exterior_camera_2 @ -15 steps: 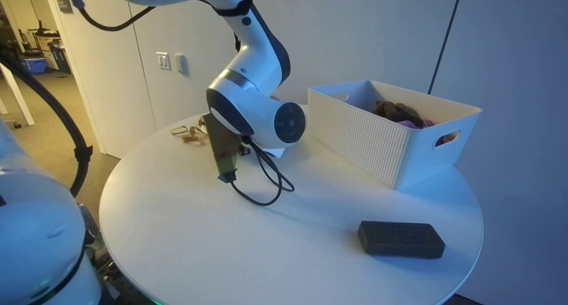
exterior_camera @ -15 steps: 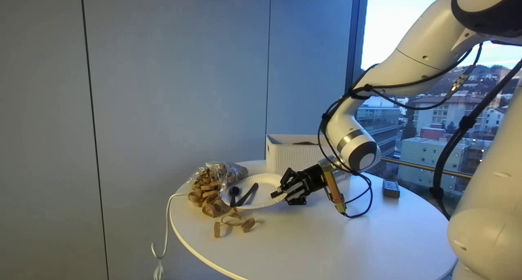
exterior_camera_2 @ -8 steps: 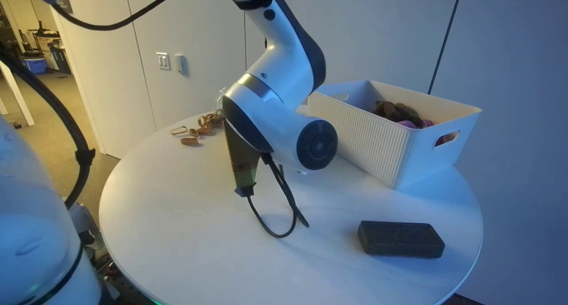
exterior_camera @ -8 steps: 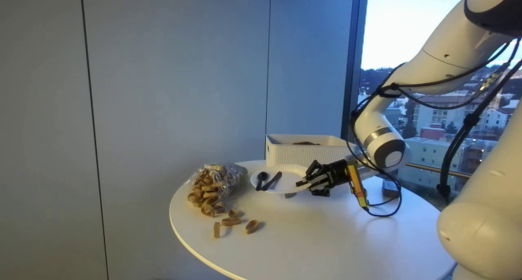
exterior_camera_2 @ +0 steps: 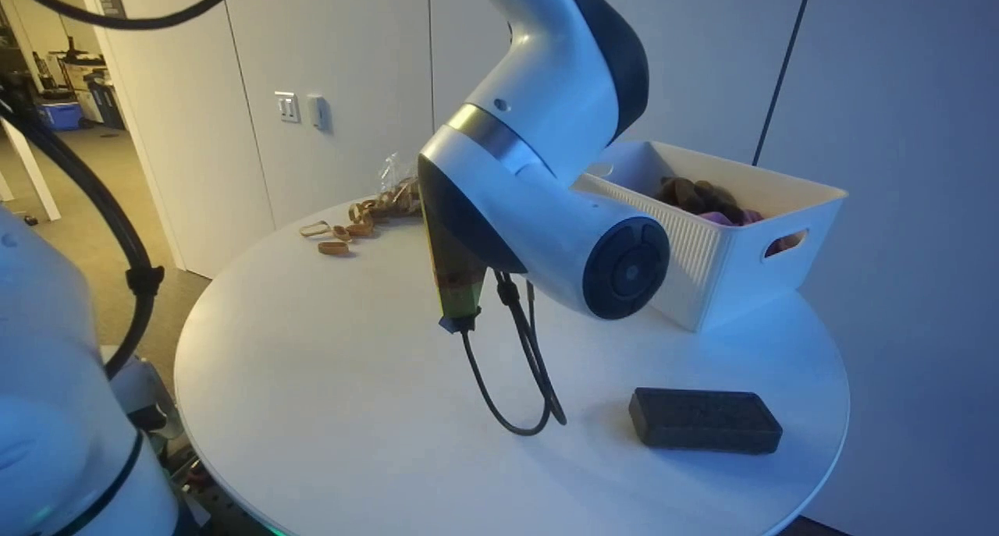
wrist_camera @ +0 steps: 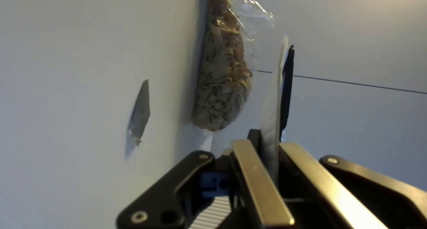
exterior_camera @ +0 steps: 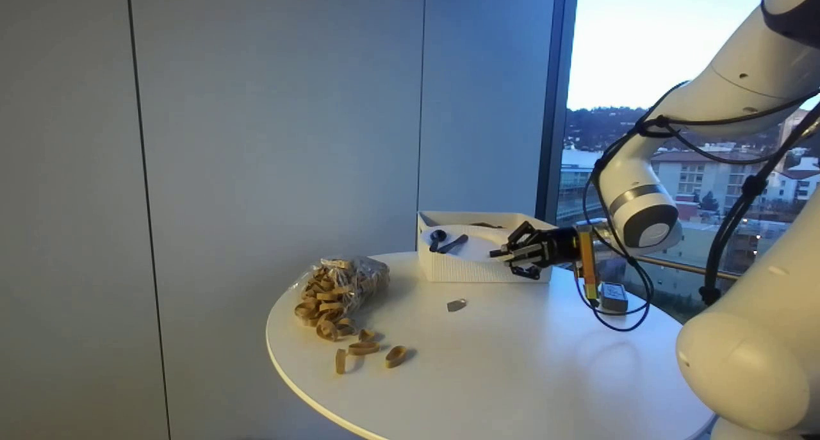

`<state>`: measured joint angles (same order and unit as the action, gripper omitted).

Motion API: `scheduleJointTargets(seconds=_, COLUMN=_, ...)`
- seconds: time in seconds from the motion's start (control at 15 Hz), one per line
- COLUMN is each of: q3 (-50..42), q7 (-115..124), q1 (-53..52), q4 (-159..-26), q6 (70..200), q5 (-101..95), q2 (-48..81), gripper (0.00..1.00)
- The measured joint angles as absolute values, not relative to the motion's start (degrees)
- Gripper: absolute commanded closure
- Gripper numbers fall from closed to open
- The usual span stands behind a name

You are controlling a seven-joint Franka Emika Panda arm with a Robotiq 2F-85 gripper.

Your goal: Put the white plate in the storage container.

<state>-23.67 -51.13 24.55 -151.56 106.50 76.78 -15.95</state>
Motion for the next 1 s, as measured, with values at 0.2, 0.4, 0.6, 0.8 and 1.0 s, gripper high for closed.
scheduleJointTargets(seconds=0.2, q3=-23.6, q7=-49.3, q1=24.8, q4=-150.2, q6=104.9, q5=75.0, q2=-18.0, gripper=0.96)
scheduleJointTargets(seconds=0.4, q3=-23.7, q7=-45.3, q1=26.4, q4=-149.6, q6=104.9, q5=70.0, q2=-22.0, gripper=0.96)
scheduleJointTargets(seconds=0.6, q3=-23.8, q7=-40.5, q1=28.3, q4=-147.7, q6=104.8, q5=66.2, q2=-25.6, gripper=0.96)
scheduleJointTargets(seconds=0.8, q3=-24.1, q7=-35.3, q1=29.0, q4=-144.1, q6=104.7, q5=64.1, q2=-27.8, gripper=0.96)
scheduleJointTargets(seconds=1.0, q3=-24.0, q7=-30.1, q1=28.8, q4=-139.3, q6=104.9, q5=63.5, q2=-27.8, gripper=0.96)
